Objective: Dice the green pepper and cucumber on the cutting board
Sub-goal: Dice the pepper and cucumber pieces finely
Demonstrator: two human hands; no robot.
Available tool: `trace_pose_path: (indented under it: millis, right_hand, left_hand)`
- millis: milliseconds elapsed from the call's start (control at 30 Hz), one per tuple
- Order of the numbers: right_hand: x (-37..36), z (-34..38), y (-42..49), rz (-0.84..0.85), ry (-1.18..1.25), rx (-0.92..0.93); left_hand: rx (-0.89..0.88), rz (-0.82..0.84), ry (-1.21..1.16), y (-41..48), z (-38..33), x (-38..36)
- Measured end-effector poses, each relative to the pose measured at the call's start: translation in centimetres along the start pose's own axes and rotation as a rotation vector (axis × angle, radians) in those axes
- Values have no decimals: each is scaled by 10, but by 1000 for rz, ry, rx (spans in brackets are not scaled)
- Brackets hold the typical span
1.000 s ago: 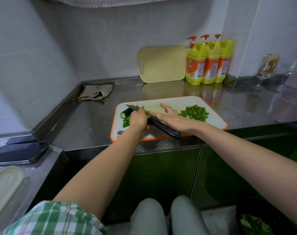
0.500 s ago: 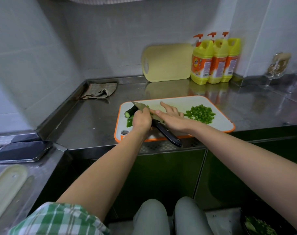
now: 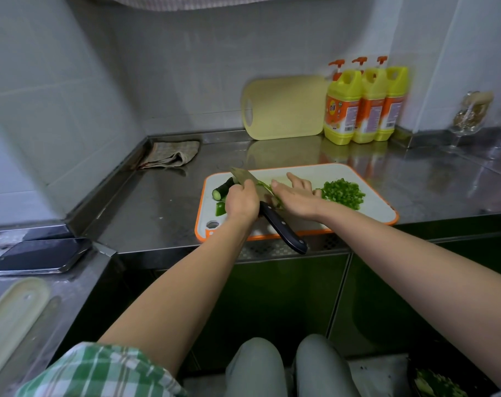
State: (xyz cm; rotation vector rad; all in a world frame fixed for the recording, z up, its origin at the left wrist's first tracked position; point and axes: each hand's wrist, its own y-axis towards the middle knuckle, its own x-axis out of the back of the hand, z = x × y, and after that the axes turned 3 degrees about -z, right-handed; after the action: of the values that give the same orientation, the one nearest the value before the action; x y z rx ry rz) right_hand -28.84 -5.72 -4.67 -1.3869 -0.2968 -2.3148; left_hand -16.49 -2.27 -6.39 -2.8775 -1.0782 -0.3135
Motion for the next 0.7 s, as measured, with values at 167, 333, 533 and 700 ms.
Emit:
trace_pose_path:
  millis: [167,333,533,700]
  right_hand:
    - [-2,5,4,19,-24,35]
    - [0,-1,0,-11,-6,-1]
    - [14,9,-17,-90,125,143]
    - [26,1,-25,15,196,270]
  left_hand:
    - [-38,-31,5,0,-3,-1]
    - [-28,-76,-5,0,-1,3]
    - [-53,-86,-7,-2,-8,1]
    - [-89,-83,-22,1,-14,-8]
